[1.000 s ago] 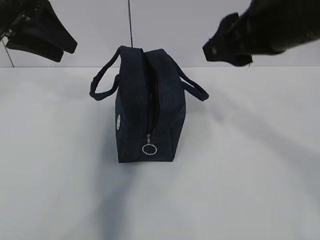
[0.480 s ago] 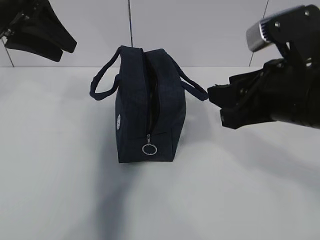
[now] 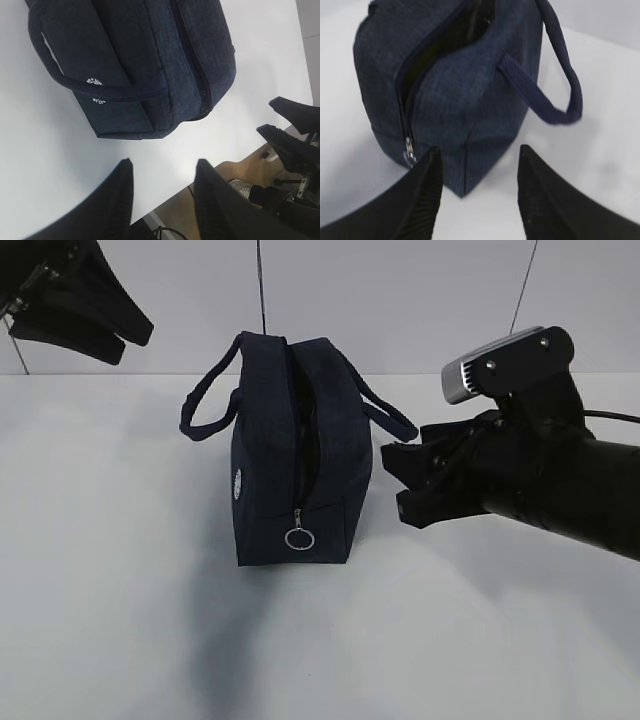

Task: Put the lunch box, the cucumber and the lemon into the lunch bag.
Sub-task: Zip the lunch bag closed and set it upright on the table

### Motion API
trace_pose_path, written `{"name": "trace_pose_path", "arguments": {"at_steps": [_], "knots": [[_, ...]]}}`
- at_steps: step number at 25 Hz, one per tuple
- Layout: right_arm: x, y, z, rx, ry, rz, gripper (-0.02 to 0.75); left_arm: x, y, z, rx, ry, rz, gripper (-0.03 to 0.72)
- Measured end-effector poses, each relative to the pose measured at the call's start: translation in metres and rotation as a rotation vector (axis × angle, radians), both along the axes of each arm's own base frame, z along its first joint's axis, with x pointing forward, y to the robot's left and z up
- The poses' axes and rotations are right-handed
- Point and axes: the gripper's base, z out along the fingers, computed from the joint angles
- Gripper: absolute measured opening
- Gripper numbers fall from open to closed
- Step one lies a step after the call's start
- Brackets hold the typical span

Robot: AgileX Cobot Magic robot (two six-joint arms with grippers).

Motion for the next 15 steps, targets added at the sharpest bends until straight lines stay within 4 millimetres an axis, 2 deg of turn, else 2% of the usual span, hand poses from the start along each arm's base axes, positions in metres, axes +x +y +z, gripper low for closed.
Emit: {"name": "trace_pose_path", "arguments": {"at_steps": [6,10,15], "knots": [[-0.009,0.002,-0.012,0.130,-0.255,0.075,0.325,0.000,0.000,0.000,-0.001,0.005,0.003,0.290],[-0.017,0.001,-0.028,0.127,-0.249,0.114,0.316,0.000,0.000,0.000,-0.001,0.005,0.003,0.290],[-0.020,0.003,-0.038,0.175,-0.267,0.136,0.315,0.000,0.000,0.000,-0.001,0.005,0.003,0.290]]}}
